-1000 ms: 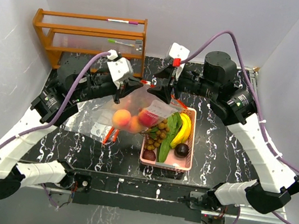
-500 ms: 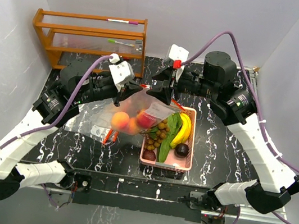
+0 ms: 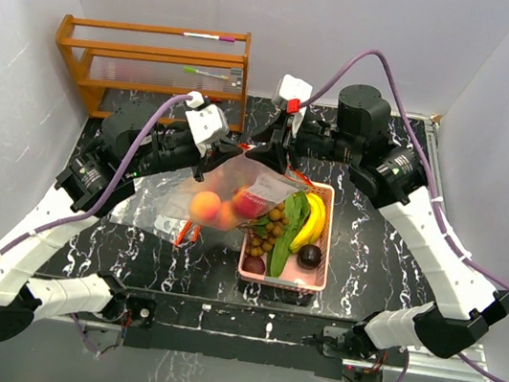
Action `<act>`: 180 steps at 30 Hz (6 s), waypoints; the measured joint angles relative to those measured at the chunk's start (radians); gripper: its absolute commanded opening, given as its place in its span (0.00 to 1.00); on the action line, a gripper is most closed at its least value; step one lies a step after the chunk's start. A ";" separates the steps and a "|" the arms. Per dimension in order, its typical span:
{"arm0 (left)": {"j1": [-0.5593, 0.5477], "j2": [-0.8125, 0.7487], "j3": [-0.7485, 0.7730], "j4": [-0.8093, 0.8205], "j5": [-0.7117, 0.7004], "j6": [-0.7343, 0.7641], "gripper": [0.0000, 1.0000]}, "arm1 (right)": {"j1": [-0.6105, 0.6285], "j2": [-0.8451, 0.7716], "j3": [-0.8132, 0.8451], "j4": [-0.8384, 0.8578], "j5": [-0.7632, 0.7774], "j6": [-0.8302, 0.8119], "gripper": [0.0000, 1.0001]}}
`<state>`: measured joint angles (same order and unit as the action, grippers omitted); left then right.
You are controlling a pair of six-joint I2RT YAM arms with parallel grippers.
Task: Place the food in the zip-top bag and seal the zipper
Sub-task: Zip the zipper food storage bag, then place the zipper food storage bag at the center of the board.
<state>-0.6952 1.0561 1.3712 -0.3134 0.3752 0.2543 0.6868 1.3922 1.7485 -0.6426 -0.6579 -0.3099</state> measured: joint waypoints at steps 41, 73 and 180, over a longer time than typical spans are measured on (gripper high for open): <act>0.000 -0.001 0.000 0.015 -0.017 0.000 0.00 | 0.000 -0.004 0.000 0.011 0.015 0.004 0.08; 0.000 -0.029 0.010 -0.001 -0.165 0.020 0.00 | -0.001 -0.076 -0.236 0.028 0.214 0.003 0.08; 0.024 0.633 -0.112 0.738 -0.640 0.014 0.48 | -0.107 -0.304 -0.496 0.087 0.506 0.224 0.98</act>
<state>-0.6712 1.6894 1.2591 0.4244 -0.2649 0.2680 0.5797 1.0885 1.2522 -0.5560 -0.1516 -0.0860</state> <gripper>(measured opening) 0.213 0.982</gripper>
